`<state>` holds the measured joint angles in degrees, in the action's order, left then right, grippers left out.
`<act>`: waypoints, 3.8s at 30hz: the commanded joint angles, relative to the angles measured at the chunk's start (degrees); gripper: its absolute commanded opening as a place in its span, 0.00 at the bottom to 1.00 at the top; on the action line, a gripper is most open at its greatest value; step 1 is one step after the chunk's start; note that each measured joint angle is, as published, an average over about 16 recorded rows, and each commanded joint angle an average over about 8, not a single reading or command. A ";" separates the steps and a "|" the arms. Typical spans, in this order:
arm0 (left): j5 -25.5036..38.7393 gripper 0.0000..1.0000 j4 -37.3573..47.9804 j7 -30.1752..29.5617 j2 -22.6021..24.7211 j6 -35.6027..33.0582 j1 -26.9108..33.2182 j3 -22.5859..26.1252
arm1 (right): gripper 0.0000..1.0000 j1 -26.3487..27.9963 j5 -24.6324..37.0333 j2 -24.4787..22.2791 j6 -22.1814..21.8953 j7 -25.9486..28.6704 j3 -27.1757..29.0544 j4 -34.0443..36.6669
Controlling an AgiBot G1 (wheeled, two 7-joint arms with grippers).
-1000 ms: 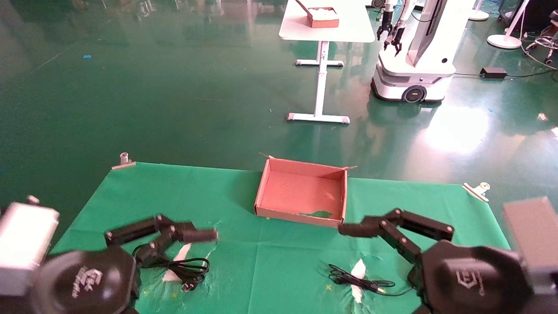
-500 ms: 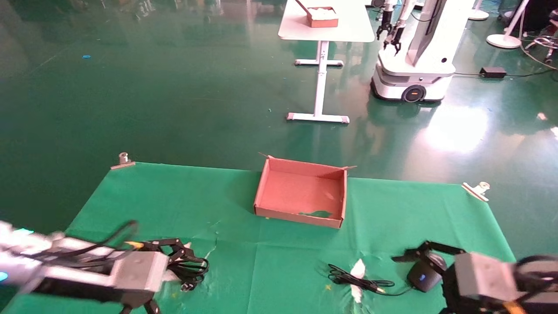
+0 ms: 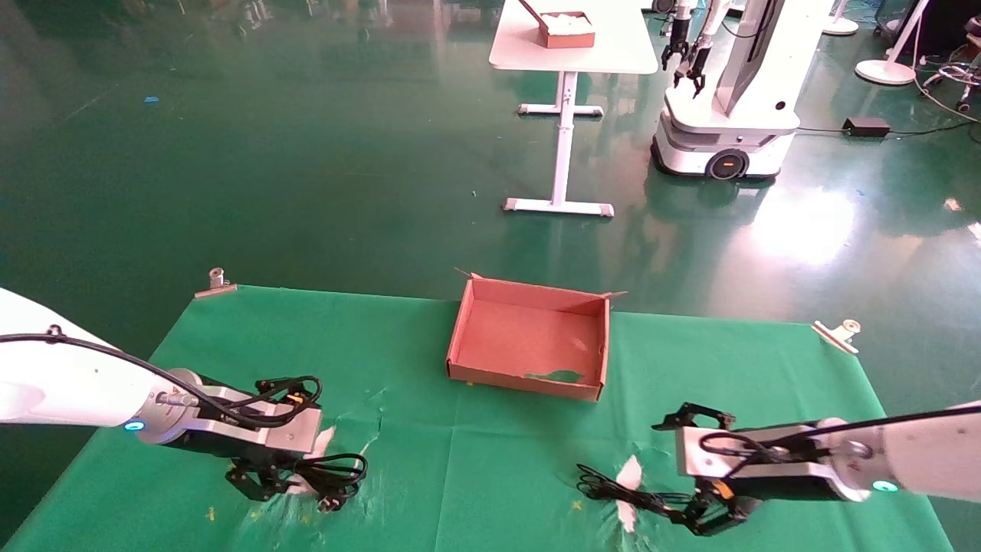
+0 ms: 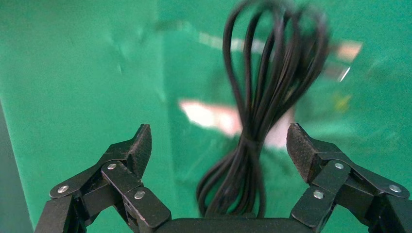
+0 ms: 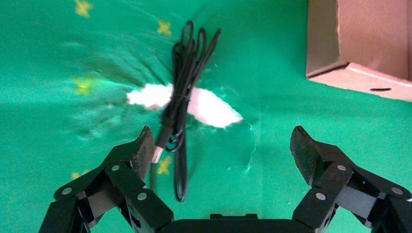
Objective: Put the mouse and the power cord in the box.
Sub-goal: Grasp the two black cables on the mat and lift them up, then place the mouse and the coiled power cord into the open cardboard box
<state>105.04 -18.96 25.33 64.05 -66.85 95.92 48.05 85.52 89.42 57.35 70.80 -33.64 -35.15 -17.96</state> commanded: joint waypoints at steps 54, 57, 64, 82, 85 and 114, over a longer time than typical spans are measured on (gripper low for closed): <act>1.31 0.00 14.10 10.62 5.13 8.90 1.67 0.44 | 0.00 3.28 0.39 5.69 -2.82 -9.81 -0.13 13.78; 1.30 0.00 14.08 10.62 5.12 8.89 1.66 0.44 | 0.00 3.28 0.38 5.68 -2.81 -9.81 -0.12 13.77; 0.95 0.00 14.15 10.42 4.81 8.57 1.86 0.20 | 0.00 3.23 0.03 5.50 -2.53 -9.74 0.10 13.79; -14.10 0.00 15.57 7.32 -3.16 -1.98 7.60 -10.06 | 0.00 11.93 -9.78 -4.51 8.12 -4.96 6.97 8.62; -16.86 0.00 16.12 4.97 -0.64 0.92 8.07 -11.99 | 0.00 14.13 -10.52 -2.71 6.60 -3.81 7.54 6.74; -16.92 0.00 12.69 10.37 13.53 20.49 8.69 -11.52 | 1.00 6.55 -10.73 18.99 -26.51 -7.17 7.84 16.11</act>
<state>88.04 -6.79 35.09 77.58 -45.91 104.19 36.76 92.28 78.40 75.79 45.10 -41.22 -27.11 -1.93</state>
